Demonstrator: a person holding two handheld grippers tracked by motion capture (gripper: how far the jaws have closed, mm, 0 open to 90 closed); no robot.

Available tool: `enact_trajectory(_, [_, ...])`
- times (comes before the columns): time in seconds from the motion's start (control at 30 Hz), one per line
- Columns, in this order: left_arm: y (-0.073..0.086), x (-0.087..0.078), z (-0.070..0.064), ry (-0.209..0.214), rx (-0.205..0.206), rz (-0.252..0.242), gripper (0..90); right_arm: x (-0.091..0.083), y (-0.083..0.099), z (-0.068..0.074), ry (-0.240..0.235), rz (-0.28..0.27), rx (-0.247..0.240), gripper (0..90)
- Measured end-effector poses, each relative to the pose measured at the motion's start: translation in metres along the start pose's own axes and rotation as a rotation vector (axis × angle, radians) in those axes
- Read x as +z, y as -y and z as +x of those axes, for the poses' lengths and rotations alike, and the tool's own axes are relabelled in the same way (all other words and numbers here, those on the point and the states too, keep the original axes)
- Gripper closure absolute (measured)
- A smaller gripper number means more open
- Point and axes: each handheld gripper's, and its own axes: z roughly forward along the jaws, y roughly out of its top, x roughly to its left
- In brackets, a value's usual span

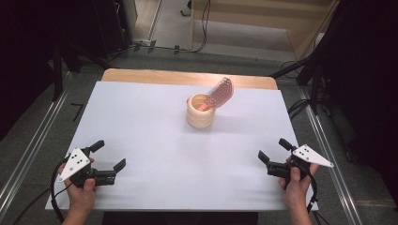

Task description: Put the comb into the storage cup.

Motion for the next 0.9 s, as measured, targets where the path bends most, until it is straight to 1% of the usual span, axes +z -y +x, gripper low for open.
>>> enact_trajectory(0.07, [0.000,0.000,0.000,0.000,0.001,0.000,0.0,-0.002,0.004,-0.003,0.000,0.004,0.013,0.0])
enact_trajectory(0.17, [0.000,0.000,0.000,0.001,0.001,-0.001,0.0,-0.006,0.009,-0.006,0.002,0.005,0.014,0.0])
enact_trajectory(0.3, [0.000,0.000,0.000,0.003,0.001,-0.001,0.0,-0.013,0.011,-0.011,0.009,-0.003,0.021,0.0])
enact_trajectory(0.37, [0.000,0.000,0.000,0.004,0.001,-0.001,0.0,-0.016,0.012,-0.014,0.011,-0.007,0.034,0.0])
enact_trajectory(0.47, [0.000,0.000,0.000,0.005,0.002,-0.001,0.0,-0.016,0.015,-0.016,0.017,-0.001,0.039,0.0])
enact_trajectory(0.53, [0.000,0.000,0.000,0.003,0.002,0.000,0.0,-0.016,0.016,-0.017,0.020,0.002,0.027,0.0])
enact_trajectory(0.7, [0.000,0.000,0.000,0.001,0.000,-0.001,0.0,-0.016,0.018,-0.017,0.019,0.008,0.028,0.0])
enact_trajectory(0.73, [0.000,0.000,0.000,0.001,0.000,0.000,0.0,-0.016,0.018,-0.017,0.023,0.011,0.030,0.0])
enact_trajectory(0.83, [0.000,0.000,0.000,-0.006,-0.002,0.003,0.0,-0.017,0.020,-0.018,0.038,0.021,0.013,0.0])
enact_trajectory(0.9, [0.000,0.001,0.000,-0.011,-0.004,0.009,0.0,-0.017,0.022,-0.018,0.046,0.030,0.010,0.0])
